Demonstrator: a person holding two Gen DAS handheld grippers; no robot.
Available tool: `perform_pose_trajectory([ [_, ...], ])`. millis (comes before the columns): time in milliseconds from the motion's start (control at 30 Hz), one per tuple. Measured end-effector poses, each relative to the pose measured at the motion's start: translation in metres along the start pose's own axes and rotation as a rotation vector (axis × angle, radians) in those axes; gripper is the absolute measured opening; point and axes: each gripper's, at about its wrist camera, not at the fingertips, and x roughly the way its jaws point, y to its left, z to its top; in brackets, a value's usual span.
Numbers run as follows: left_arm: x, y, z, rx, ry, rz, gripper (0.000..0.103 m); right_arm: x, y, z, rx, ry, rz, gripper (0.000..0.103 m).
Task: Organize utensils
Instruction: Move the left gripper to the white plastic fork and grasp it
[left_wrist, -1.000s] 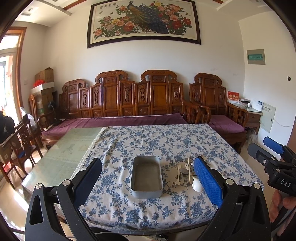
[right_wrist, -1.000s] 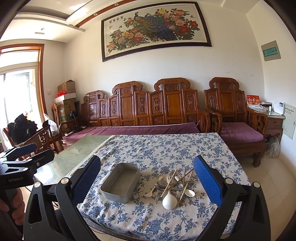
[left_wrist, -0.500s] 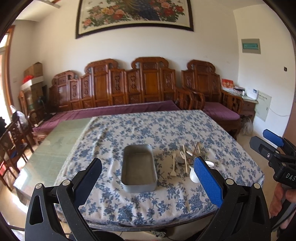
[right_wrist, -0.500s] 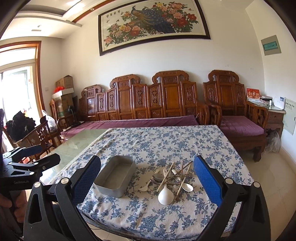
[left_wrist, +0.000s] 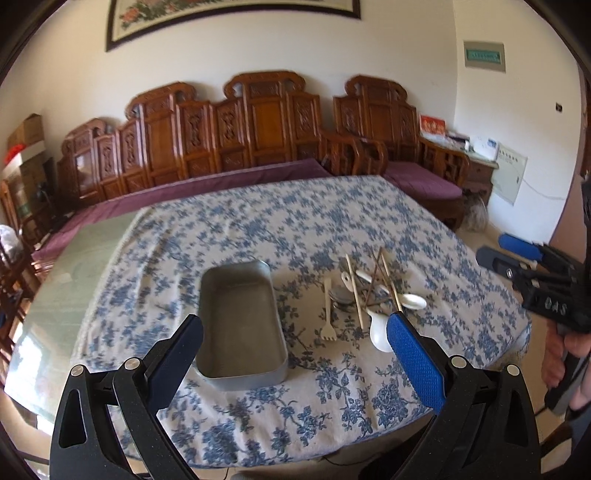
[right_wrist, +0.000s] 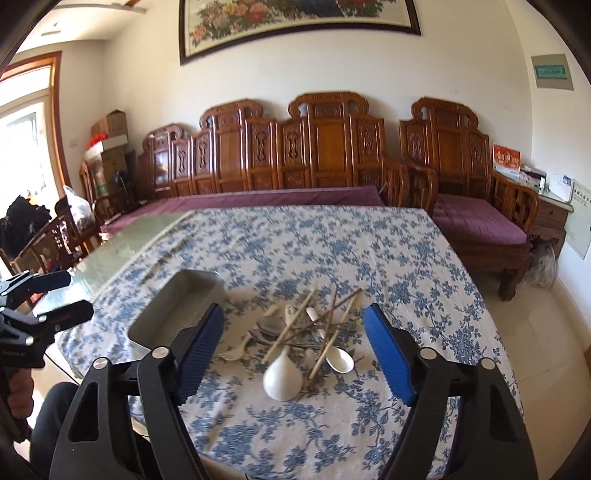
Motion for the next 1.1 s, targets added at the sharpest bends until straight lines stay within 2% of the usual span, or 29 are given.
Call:
perform_pose_trajectory([
  [167,0.035,-0.01,-0.004,0.038,0.061,-0.016,0.096,0.038,-0.014,-0.006,-0.001,0.075,0.008,0.073],
  [400,0.079,-0.013,-0.012,0.037,0.139,-0.053,0.095,0.086,-0.017,-0.029,-0.034,0.18,0.017,0.067],
  [700,0.144,-0.026,-0.017,0.054,0.236,-0.117,0.074,0.105,-0.028,-0.044,-0.042,0.225,0.015,0.066],
  [767,0.159,-0.03,-0.019,0.066,0.26,-0.117,0.066,0.106,-0.029,-0.045,-0.038,0.23,0.016,0.066],
  [1100,0.216,-0.039,-0.02,0.096,0.347,-0.1,0.042,0.109,-0.032,-0.046,-0.027,0.239,0.028,0.066],
])
